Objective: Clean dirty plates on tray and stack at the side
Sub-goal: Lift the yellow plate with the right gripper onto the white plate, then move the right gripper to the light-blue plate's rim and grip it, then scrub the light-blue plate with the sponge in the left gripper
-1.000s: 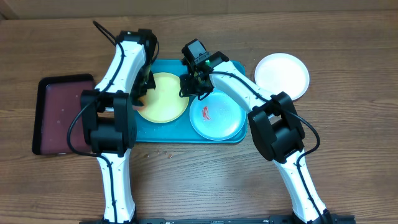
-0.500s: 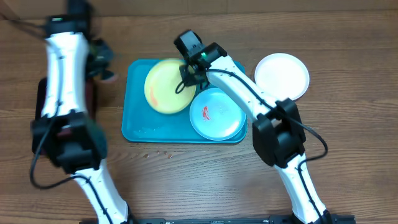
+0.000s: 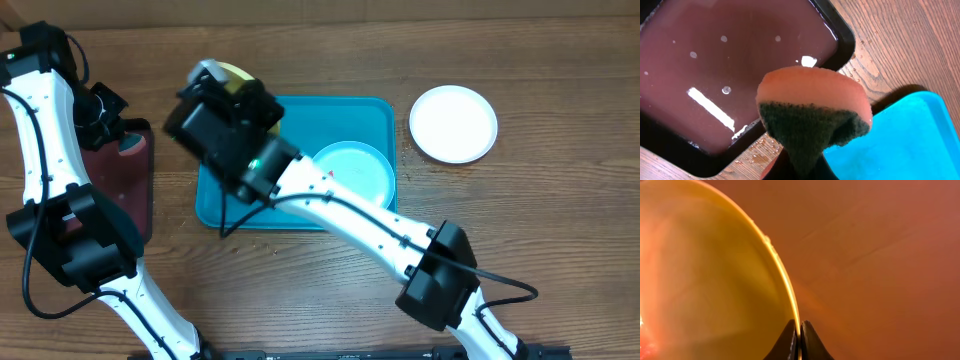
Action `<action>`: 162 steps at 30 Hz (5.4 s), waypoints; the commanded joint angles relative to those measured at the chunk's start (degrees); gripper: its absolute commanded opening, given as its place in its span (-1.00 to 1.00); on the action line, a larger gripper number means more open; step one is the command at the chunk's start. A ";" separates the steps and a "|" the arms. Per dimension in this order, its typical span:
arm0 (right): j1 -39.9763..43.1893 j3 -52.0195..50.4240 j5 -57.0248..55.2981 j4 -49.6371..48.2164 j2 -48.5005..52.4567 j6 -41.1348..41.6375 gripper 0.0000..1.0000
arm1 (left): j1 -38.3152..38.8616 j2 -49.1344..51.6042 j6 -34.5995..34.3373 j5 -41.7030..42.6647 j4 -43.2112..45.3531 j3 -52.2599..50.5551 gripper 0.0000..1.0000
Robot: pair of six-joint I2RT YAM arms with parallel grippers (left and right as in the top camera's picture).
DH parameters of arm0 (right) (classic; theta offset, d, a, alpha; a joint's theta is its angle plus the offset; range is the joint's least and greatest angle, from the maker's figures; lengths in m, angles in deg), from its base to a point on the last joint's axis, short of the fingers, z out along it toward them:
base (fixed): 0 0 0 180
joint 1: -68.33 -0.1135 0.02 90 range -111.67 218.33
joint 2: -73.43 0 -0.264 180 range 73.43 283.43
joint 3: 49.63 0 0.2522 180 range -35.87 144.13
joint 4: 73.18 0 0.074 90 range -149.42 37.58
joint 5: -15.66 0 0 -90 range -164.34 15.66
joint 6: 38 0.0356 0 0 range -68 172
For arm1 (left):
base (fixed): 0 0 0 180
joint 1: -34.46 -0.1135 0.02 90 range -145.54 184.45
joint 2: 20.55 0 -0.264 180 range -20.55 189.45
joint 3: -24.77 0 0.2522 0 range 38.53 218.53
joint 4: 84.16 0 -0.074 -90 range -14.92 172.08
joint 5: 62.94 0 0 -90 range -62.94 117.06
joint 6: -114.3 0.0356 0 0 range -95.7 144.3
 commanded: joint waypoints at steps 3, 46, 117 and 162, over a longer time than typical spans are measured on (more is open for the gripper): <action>-0.98 0.96 -13.31 -6.56 -1.18 -21.57 -0.92 | -0.35 -0.35 -1.11 1.03 0.09 -0.20 -0.92; 68.67 -7.78 66.31 34.71 0.24 29.40 -0.92 | 1.60 -0.33 1.53 4.04 0.31 -0.20 -0.92; 37.66 -29.64 65.57 24.39 0.31 18.60 -0.40 | 3.23 -0.33 5.14 10.29 0.70 -0.20 -0.91; 33.57 -30.47 75.23 14.19 0.31 41.88 -0.92 | 30.21 -0.28 15.72 10.93 0.42 -0.22 -0.91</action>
